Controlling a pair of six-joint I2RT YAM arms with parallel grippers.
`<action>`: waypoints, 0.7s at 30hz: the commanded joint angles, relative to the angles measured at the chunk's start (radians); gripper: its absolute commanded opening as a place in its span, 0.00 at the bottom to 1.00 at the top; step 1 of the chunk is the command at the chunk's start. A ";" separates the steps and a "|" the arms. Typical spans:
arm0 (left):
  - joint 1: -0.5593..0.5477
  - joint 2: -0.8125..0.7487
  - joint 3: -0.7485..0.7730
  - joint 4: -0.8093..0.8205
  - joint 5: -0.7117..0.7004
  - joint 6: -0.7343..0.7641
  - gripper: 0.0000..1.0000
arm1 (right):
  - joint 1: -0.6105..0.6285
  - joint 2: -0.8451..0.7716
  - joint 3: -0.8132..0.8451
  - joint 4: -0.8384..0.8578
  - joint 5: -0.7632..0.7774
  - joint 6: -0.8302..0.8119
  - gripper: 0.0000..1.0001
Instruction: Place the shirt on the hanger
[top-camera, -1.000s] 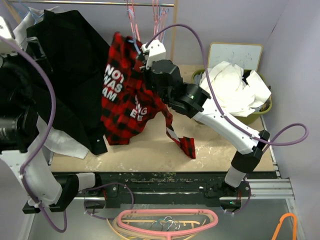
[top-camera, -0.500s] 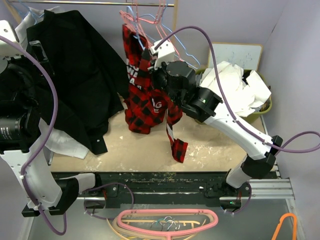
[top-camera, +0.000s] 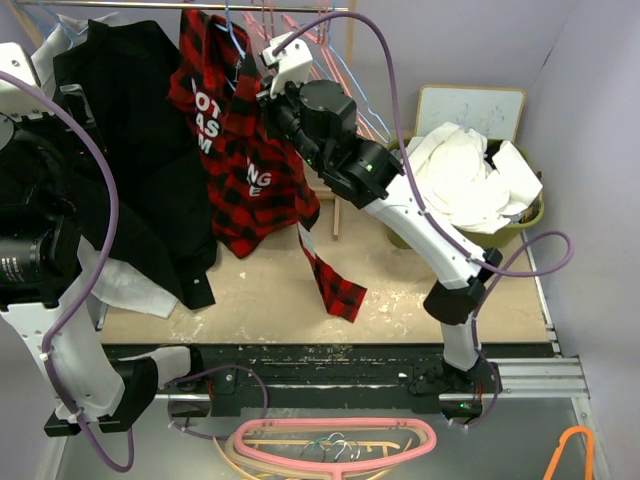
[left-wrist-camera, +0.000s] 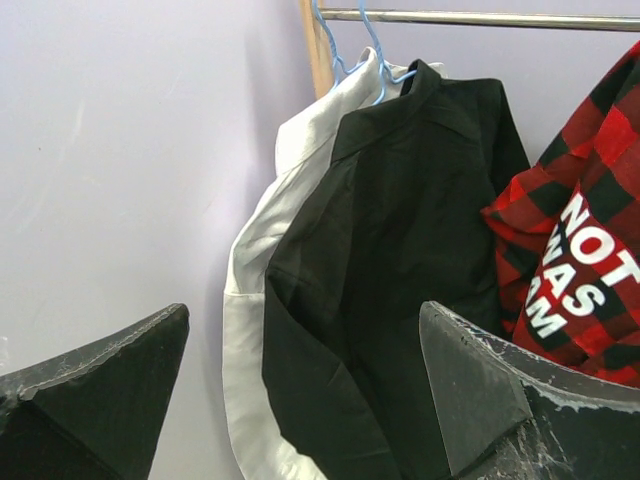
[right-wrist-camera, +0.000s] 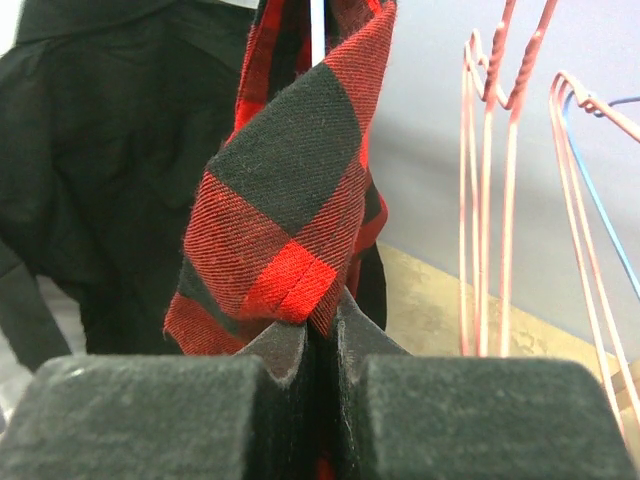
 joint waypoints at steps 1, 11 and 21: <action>0.006 0.009 0.013 0.059 -0.014 0.016 0.99 | -0.008 0.040 0.125 0.052 0.115 0.003 0.00; 0.006 0.027 -0.002 0.054 0.005 0.014 0.99 | -0.034 0.108 0.155 0.057 0.167 0.009 0.00; 0.006 0.038 0.000 0.056 0.012 0.021 0.99 | -0.063 0.120 0.153 0.094 0.143 0.024 0.00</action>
